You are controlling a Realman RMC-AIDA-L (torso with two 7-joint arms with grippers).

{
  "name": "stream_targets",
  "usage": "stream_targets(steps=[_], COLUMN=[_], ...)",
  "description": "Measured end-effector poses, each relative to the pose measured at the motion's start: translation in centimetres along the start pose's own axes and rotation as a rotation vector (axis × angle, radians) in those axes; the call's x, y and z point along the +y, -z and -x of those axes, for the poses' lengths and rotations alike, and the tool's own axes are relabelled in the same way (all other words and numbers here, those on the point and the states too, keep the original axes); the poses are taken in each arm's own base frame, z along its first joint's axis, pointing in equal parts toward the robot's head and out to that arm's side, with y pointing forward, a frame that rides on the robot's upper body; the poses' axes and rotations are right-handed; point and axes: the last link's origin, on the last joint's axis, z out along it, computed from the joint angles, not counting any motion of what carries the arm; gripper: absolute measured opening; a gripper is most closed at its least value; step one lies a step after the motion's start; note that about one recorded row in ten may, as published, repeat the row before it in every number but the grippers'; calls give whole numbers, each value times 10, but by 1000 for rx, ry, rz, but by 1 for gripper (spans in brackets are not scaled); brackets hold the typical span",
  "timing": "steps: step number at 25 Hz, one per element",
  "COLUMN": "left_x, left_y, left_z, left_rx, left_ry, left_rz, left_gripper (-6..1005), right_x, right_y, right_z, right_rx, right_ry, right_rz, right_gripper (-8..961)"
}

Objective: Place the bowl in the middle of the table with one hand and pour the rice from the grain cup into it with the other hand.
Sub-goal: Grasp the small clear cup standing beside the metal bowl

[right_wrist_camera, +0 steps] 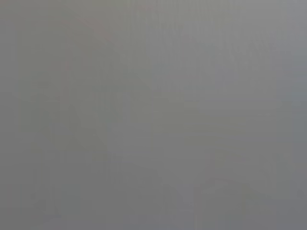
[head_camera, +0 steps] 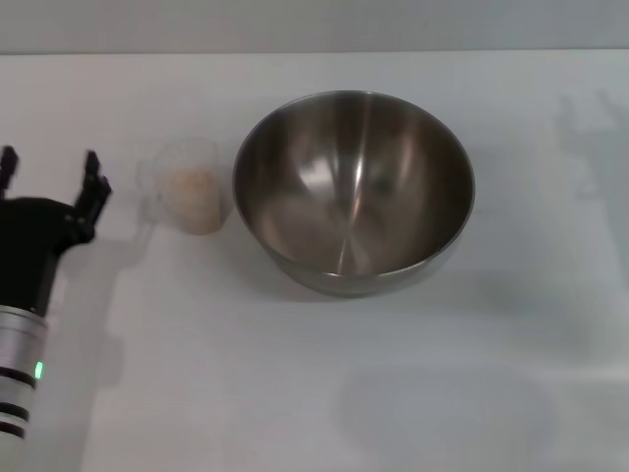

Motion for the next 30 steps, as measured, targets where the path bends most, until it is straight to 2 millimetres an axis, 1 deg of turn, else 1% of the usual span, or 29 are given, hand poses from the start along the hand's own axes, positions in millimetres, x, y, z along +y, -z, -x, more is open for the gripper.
stream_targets(steps=[4, 18, 21, 30], left_x=[9, 26, 30, 28], left_y=[0, 0, -2, -13], left_z=[7, 16, 18, 21], left_rx=[-62, -153, -179, -205], left_ry=[-2, 42, 45, 42], left_rz=[3, 37, 56, 54], left_gripper=[863, 862, 862, 862], right_x=[-3, -11, -11, -12], right_y=[2, 2, 2, 3], right_z=[-3, -6, -7, -8], right_rx=[22, 55, 60, 63], right_ry=[9, 29, 31, 32], right_rz=[-5, -5, -6, -7], right_gripper=[505, 505, 505, 505])
